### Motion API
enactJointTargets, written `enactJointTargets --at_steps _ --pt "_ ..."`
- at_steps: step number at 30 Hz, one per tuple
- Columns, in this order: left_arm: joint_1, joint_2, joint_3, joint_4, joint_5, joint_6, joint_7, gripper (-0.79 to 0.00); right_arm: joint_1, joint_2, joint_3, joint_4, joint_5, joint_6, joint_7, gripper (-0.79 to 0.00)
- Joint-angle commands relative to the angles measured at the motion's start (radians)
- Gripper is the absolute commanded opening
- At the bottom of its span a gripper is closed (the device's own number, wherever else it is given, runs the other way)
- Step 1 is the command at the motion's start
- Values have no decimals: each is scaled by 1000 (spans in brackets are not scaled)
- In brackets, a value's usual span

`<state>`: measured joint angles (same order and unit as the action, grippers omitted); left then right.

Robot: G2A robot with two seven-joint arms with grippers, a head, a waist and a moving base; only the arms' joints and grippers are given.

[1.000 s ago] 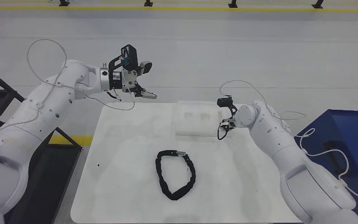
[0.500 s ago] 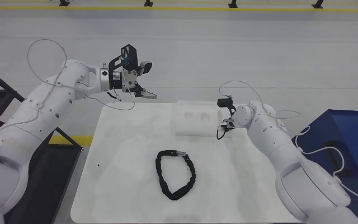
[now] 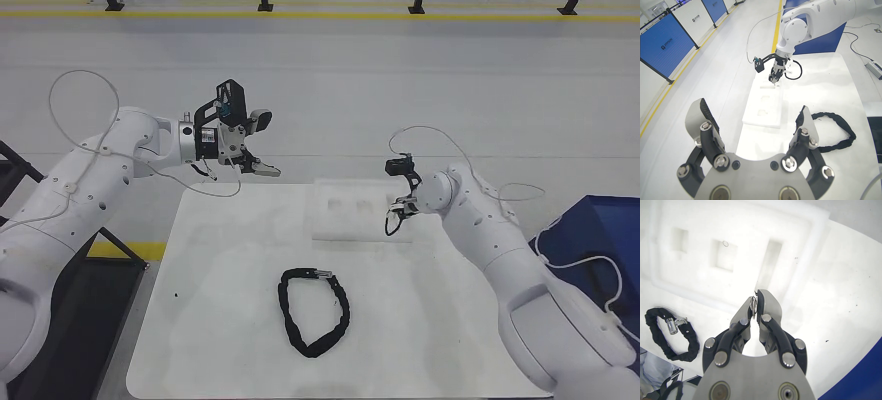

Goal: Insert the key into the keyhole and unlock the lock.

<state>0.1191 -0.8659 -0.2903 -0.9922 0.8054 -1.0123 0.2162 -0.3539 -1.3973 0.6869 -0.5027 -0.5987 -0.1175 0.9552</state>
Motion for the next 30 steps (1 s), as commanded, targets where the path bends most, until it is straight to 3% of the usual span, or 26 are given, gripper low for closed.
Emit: enactJointTargets --at_steps 1,7,17,23,30 --pt "0 0 0 0 0 0 0 0 -13 15 18 -60 -1 7 24 -785" --pt "0 0 0 0 0 0 0 0 -103 76 93 -322 -25 40 103 -785" --pt "0 0 0 0 0 0 0 0 -412 197 311 -977 -168 150 247 -785" --pt "0 0 0 0 0 0 0 0 -540 227 427 -1140 -125 126 215 -785" --pt "0 0 0 0 0 0 0 0 -684 245 586 -1229 70 58 50 -785"
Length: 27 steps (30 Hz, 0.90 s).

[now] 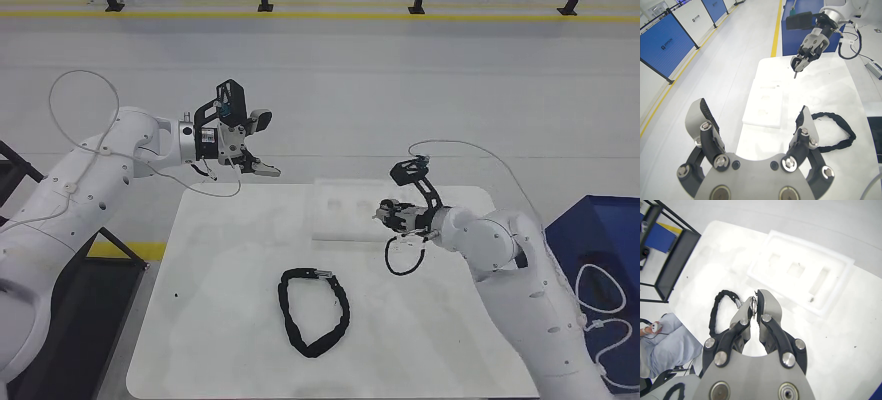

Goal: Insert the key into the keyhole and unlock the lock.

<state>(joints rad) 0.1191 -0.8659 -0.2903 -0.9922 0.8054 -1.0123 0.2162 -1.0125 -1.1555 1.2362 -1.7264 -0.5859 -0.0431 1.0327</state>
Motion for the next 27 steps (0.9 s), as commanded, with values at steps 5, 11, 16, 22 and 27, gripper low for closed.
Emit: enactJointTargets --at_steps 5,11,16,22,27 --pt "0 0 0 0 0 0 0 0 -117 18 182 -8 250 -110 -92 -785" --pt "0 0 0 0 0 0 0 0 -218 30 304 -58 335 -143 -184 -785" --pt "0 0 0 0 0 0 0 0 -242 35 336 -57 381 -164 -182 -785" --pt "0 0 0 0 0 0 0 0 -242 35 336 -57 381 -164 -182 -785" --pt "11 5 -12 -31 56 26 -37 0 -242 35 336 -57 381 -164 -182 -785"
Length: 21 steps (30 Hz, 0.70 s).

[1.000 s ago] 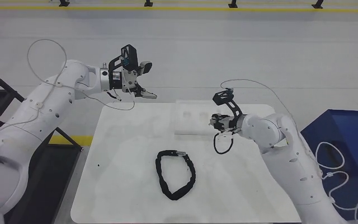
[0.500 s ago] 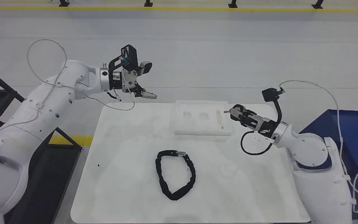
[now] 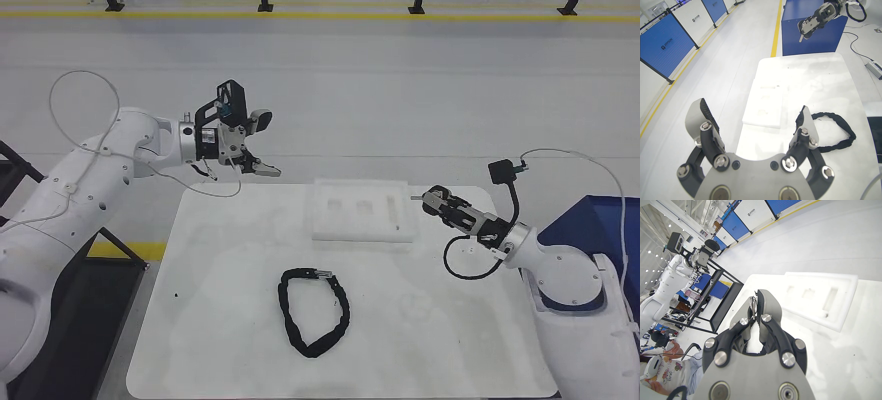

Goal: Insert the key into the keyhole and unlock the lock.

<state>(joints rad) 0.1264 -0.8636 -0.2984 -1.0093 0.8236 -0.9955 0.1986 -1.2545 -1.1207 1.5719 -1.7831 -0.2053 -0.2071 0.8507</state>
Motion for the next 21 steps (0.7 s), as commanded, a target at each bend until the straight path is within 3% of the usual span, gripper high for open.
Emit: enactJointTargets --at_steps 1,13,21 --pt "12 5 -6 -18 70 26 -30 0 0 0 0 0 0 0 0 -785" --pt "188 -1 5 -4 207 35 -7 0 0 0 0 0 0 0 0 -785" --pt "297 -10 6 -30 342 109 119 0 0 0 0 0 0 0 0 -785"
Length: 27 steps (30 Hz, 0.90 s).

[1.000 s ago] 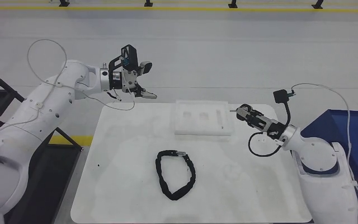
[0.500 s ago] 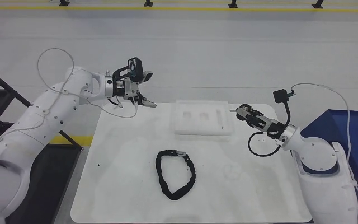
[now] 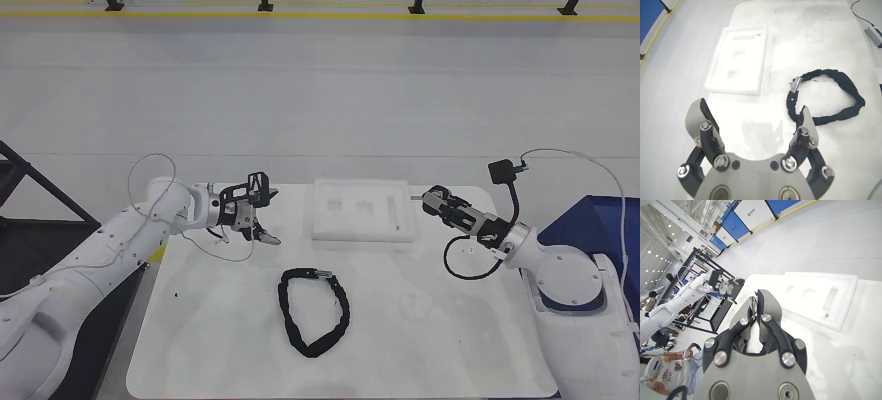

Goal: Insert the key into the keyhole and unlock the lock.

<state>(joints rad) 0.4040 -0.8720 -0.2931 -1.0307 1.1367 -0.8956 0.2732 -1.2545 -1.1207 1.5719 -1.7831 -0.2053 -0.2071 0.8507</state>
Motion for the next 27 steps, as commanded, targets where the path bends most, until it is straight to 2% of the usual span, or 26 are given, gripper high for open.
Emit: enactJointTargets --at_steps 1,5,9,13,19,27 --pt "28 -3 4 -13 62 12 66 0 0 0 0 0 0 0 0 -785" --pt "64 -15 10 -20 135 17 163 0 0 0 0 0 0 0 0 -785" --pt "78 -39 19 -20 195 23 201 0 0 0 0 0 0 0 0 -785" --pt "92 -73 38 -9 233 1 224 0 0 0 0 0 0 0 0 -785" --pt "94 -137 65 51 246 -99 237 0 0 0 0 0 0 0 0 -785" --pt "93 -140 65 57 244 -102 239 0 0 0 0 0 0 0 0 -785"
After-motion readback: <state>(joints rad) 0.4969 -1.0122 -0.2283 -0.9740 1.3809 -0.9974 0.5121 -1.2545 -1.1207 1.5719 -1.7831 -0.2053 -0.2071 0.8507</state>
